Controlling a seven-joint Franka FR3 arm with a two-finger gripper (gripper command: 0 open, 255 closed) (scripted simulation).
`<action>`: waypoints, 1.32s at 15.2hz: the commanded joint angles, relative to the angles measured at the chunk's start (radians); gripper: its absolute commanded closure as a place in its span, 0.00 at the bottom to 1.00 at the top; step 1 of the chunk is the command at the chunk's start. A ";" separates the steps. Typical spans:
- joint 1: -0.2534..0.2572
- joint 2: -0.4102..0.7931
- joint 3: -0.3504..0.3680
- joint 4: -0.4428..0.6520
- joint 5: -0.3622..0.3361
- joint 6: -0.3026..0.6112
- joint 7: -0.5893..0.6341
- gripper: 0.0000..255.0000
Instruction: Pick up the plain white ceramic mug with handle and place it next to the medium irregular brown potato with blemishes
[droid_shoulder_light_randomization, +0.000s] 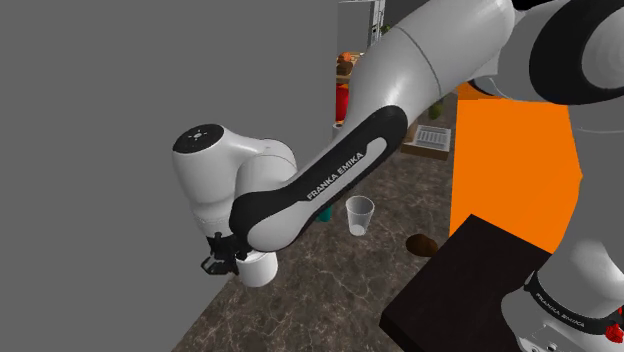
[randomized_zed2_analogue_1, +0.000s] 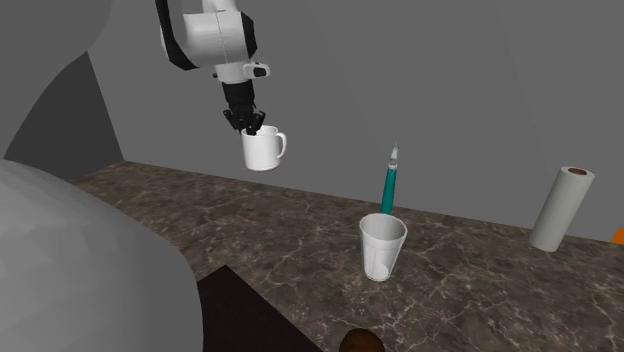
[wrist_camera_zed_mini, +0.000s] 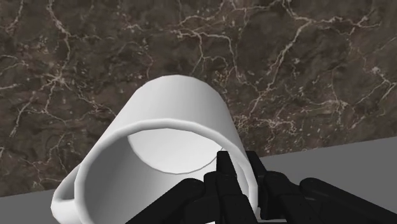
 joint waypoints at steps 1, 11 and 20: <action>-0.004 -0.013 0.006 0.008 0.009 -0.020 -0.008 1.00; -0.189 -0.267 0.035 -0.343 0.113 0.115 -0.154 1.00; -0.348 -0.508 0.016 -0.645 0.283 0.231 -0.421 1.00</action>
